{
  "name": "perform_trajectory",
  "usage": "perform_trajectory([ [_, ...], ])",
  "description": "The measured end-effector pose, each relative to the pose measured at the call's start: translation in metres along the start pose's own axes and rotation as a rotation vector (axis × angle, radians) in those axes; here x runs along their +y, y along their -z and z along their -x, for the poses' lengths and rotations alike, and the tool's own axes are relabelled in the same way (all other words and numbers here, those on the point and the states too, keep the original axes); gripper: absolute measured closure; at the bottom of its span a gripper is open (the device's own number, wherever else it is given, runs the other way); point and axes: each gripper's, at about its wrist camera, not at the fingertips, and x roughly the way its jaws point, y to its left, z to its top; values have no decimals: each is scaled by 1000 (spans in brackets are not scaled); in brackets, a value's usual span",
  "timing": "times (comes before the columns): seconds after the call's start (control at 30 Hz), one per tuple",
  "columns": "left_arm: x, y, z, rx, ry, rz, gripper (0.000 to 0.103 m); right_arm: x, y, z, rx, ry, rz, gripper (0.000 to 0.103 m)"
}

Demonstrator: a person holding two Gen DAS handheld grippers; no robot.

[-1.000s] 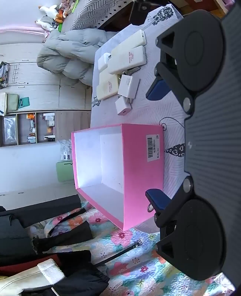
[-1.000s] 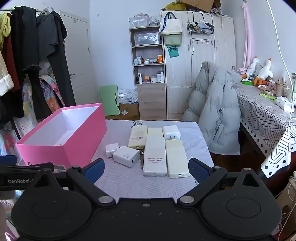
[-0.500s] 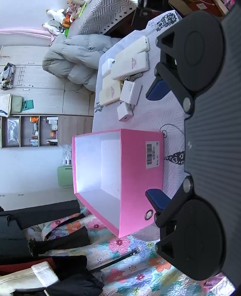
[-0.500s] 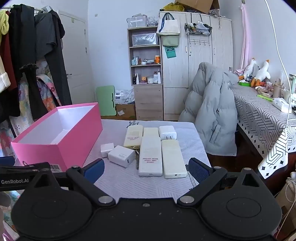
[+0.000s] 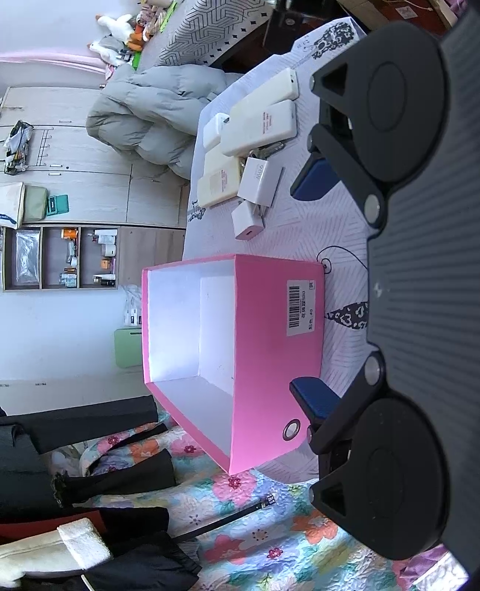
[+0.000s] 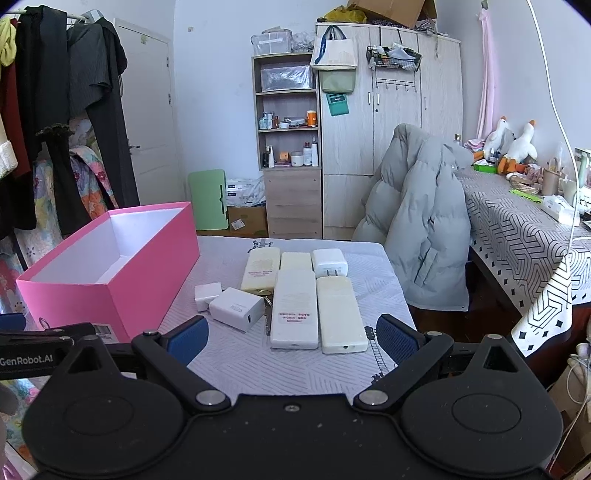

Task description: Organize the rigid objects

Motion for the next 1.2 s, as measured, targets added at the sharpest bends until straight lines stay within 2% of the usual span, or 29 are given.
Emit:
perform_trajectory([
  [0.47,-5,2,0,4,7,-27,0,-6,4,-4,21,11,-7,3],
  [0.63,-2,3,-1,14,10,-18,0,-3,5,-7,38,13,9,0],
  [1.2,0,3,-3,21,-1,3,0,1,7,-9,44,44,33,0],
])
